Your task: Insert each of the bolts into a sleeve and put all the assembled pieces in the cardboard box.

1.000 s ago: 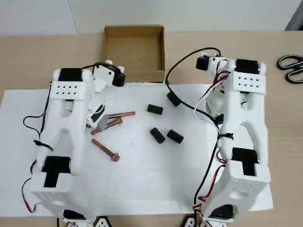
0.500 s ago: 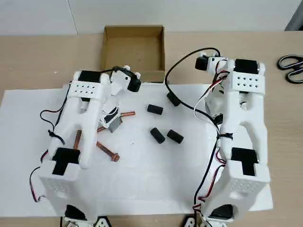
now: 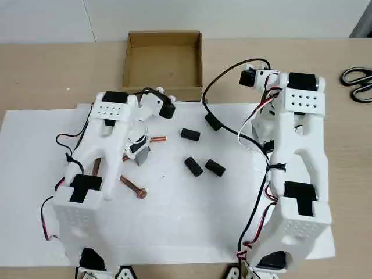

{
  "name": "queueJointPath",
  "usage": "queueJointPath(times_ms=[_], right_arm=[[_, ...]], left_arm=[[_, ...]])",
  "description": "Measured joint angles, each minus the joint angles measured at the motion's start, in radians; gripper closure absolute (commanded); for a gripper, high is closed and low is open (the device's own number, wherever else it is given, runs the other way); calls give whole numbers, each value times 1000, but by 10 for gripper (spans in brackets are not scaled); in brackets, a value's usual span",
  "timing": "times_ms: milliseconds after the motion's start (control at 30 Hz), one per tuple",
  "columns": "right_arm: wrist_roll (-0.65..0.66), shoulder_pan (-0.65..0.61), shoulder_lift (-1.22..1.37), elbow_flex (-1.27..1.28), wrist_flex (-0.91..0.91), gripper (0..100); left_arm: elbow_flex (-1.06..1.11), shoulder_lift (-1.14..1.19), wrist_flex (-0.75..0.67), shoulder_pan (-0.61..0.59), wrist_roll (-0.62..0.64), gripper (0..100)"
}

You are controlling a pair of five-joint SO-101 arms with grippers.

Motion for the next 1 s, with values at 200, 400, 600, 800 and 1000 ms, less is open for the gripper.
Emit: queueJointPath(times_ms=[200, 400, 600, 800, 1000], right_arm=[[0, -3, 0, 0, 0, 989], [0, -40, 0, 0, 0, 989], [0, -49, 0, 0, 0, 989], [0, -49, 0, 0, 0, 989], [0, -49, 0, 0, 0, 989]], left_arm=[[0, 3, -8, 29, -28, 859], [-2, 3, -20, 77, -29, 859], [-89, 12, -11, 110, -23, 863], [-110, 12, -9, 123, -31, 863], [-110, 12, 14, 123, -31, 859]])
